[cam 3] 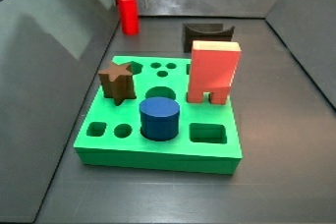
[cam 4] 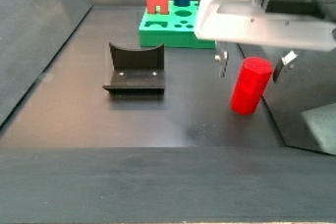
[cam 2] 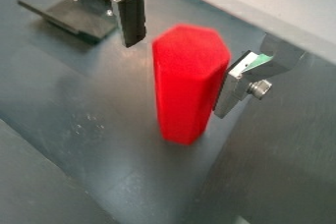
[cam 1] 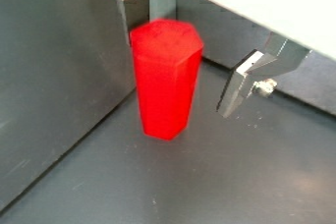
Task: Pick up the hexagon object. Move up. Move to above the board. Insert the hexagon object.
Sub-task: Pick up the hexagon object.
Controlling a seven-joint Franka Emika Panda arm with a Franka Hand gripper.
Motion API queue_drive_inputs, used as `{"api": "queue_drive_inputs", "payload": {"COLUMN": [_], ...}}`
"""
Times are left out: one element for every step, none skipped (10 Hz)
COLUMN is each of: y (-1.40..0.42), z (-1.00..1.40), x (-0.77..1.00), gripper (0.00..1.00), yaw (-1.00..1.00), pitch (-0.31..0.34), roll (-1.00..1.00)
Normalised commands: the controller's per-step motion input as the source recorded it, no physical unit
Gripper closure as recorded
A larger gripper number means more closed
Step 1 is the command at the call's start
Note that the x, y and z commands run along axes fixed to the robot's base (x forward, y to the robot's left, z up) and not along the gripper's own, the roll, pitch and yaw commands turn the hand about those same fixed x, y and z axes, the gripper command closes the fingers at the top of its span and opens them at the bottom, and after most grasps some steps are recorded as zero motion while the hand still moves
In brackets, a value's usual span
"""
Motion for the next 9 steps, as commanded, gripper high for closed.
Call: {"api": "queue_drive_inputs", "payload": {"y": [0.00, 0.00, 0.00, 0.00, 0.00, 0.00, 0.00, 0.00, 0.00], "z": [-0.01, -0.06, -0.41, 0.00, 0.00, 0.00, 0.00, 0.00, 0.00], "x": [0.00, 0.00, -0.07, 0.00, 0.00, 0.00, 0.00, 0.00, 0.00], "gripper": [0.00, 0.00, 0.00, 0.00, 0.00, 1.00, 1.00, 1.00, 1.00], "yaw": [0.00, 0.00, 0.00, 0.00, 0.00, 0.00, 0.00, 0.00, 0.00], "pitch": [-0.020, -0.016, -0.417, 0.013, 0.000, 0.000, 0.000, 0.000, 0.000], "roll": [0.00, 0.00, 0.01, 0.01, 0.00, 0.00, 0.00, 0.00, 0.00]}}
